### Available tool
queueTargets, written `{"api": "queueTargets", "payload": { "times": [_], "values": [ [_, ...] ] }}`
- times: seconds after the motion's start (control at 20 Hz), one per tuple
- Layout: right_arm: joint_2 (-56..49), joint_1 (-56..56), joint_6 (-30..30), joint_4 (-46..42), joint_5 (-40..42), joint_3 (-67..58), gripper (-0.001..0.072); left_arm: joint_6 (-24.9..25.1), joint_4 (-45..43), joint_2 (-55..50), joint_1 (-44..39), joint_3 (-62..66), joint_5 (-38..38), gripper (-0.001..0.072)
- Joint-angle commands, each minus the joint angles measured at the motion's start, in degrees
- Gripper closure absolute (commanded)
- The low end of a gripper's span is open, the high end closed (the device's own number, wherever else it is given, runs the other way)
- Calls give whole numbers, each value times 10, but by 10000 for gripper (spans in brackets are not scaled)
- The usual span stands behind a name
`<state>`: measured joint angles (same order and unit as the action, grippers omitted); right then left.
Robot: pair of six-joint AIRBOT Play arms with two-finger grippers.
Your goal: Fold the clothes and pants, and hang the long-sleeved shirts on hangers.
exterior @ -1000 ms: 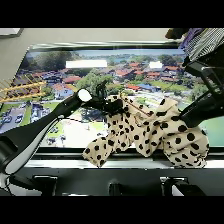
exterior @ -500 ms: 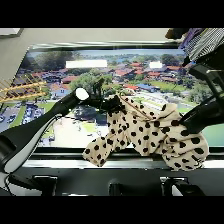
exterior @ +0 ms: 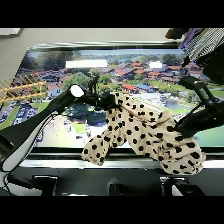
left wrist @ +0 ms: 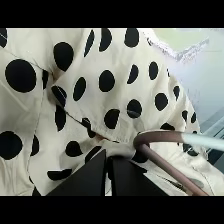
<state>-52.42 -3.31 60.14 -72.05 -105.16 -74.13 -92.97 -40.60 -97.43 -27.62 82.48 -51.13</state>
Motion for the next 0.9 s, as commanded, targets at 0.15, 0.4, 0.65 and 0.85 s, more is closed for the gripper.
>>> {"api": "queueTargets", "payload": {
  "times": [0.15,0.4,0.65,0.85],
  "values": [
    [15,0,6,10,-7,7,689,15,0,1,14,0,-13,686],
    [49,0,23,11,-7,7,689,15,0,1,19,0,0,685],
    [50,0,23,4,-7,34,689,16,0,6,21,0,1,685],
    [50,0,14,1,-7,70,689,24,0,7,28,21,1,685]
  ]
}}
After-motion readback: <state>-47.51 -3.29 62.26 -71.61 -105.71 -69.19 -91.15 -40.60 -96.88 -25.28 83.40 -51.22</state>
